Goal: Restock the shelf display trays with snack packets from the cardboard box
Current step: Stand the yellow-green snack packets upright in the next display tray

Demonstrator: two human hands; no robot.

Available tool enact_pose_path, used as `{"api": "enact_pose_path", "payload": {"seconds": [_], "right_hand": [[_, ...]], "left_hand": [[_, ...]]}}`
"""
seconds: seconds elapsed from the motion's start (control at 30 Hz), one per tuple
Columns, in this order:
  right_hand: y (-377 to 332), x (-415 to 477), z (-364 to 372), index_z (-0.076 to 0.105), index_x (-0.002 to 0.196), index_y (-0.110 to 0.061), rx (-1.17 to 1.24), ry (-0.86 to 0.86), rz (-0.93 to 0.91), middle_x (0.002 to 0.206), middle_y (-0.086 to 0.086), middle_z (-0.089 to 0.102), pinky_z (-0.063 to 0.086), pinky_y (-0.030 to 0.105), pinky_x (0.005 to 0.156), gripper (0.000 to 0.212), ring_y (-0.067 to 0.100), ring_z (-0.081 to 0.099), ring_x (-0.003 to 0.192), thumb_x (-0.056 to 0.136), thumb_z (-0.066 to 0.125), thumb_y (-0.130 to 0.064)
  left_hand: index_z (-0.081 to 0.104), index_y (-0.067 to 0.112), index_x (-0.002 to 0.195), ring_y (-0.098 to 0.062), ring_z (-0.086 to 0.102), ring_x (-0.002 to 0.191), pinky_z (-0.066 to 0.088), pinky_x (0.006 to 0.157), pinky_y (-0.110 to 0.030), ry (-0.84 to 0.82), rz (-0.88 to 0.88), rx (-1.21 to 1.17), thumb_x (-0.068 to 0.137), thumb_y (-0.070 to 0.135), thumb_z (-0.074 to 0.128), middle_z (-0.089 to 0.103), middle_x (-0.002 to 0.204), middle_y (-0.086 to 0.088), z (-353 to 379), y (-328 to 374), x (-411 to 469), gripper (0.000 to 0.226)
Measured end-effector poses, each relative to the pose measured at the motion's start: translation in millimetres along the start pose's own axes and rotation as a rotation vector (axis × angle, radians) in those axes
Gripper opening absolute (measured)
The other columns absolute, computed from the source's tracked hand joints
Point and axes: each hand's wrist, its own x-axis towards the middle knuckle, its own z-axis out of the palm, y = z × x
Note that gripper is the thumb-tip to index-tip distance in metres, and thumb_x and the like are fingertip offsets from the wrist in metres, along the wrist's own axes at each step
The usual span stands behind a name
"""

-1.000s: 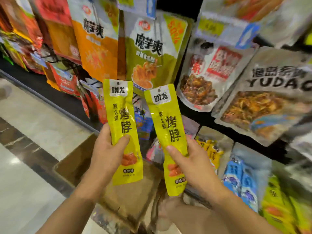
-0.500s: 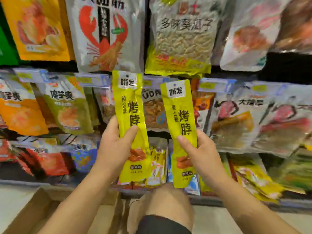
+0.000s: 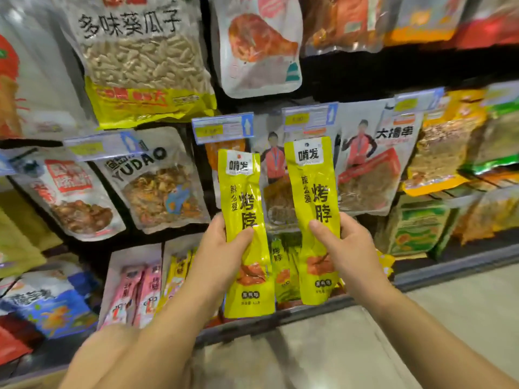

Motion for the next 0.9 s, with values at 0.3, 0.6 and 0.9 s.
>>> {"api": "enact_pose_path", "payload": {"seconds": [0.3,0.6,0.9], "right_hand": [[77,24,-69,0.069,0.106,-0.012,0.057,0.21,0.16,0.093,0.024,0.072,0.057,0.038,0.043,0.014,0.025,0.068,0.052,0.095,0.069,-0.02],[131,34,-95,0.075,0.107,-0.024,-0.006,0.282,0.239,0.089,0.002,0.075,0.06,0.061,0.059,0.013,0.028,0.072,0.079,0.094,0.07,-0.022],[169,49,-115,0.076,0.1,-0.028,-0.034,0.322,0.325,0.091,0.003,0.077,0.061,0.06,0.064,0.009,0.032,0.074,0.086,0.092,0.073,-0.025]], "left_hand": [[0.065,0.02,0.112,-0.032,0.073,0.093,0.059,0.083,-0.054,-0.047,-0.342,-0.041,0.094,0.008,0.063,0.076,0.102,-0.009,68,-100,18,0.021],[0.066,0.013,0.107,-0.033,0.072,0.082,0.061,0.069,-0.047,-0.042,-0.618,-0.042,0.091,0.008,0.063,0.074,0.098,-0.017,116,-185,42,0.017],[0.063,0.023,0.099,-0.036,0.069,0.096,0.057,0.086,-0.057,0.034,-0.662,0.063,0.075,0.028,0.072,0.069,0.103,-0.01,158,-242,116,0.026]]}}
